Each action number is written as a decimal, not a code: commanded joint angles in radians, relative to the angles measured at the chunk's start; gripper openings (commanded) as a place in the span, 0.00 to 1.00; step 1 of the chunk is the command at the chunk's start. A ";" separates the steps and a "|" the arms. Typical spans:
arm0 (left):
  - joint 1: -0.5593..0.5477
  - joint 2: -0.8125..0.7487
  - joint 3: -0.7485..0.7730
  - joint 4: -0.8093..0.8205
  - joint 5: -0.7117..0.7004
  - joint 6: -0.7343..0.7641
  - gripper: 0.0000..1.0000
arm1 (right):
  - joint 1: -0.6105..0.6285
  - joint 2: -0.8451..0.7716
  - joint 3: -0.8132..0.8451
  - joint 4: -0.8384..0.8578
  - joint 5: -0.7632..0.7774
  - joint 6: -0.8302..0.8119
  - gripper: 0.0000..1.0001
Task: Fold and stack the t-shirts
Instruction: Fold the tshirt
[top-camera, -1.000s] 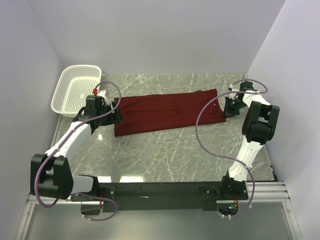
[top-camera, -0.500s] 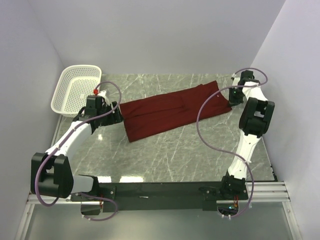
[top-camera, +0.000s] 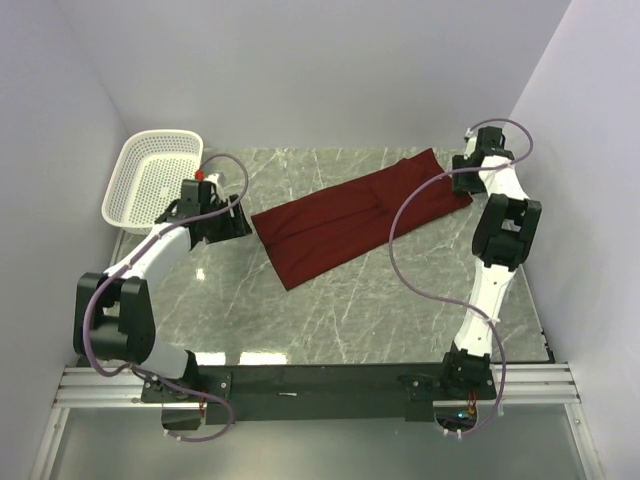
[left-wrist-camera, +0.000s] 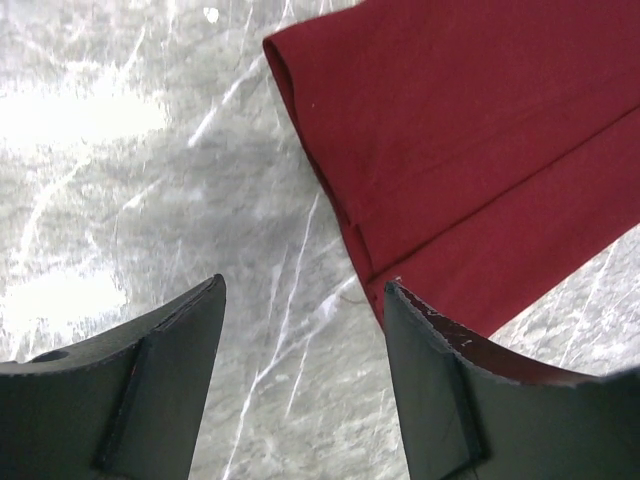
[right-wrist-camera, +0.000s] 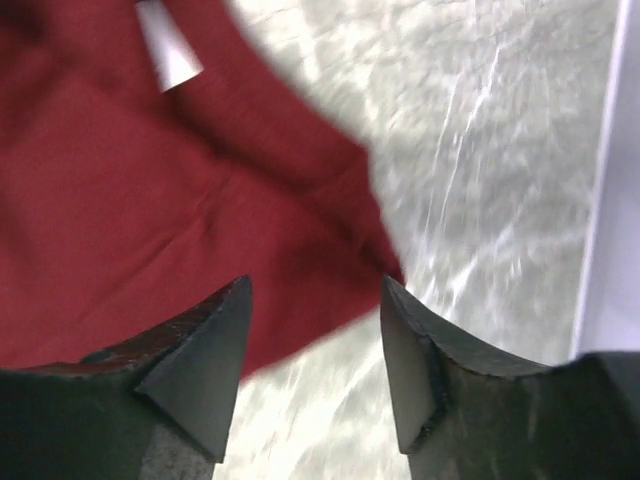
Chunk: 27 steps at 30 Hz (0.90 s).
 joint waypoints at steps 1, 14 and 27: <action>-0.006 0.009 0.073 -0.010 0.023 0.019 0.69 | 0.033 -0.232 -0.115 0.121 -0.017 -0.049 0.62; -0.004 -0.416 -0.109 0.036 -0.141 0.017 0.83 | 0.387 -0.855 -0.792 0.077 -0.776 -0.758 0.70; 0.004 -0.695 -0.157 -0.073 -0.190 -0.061 0.89 | 1.074 -0.734 -0.972 0.342 -0.236 -0.805 0.59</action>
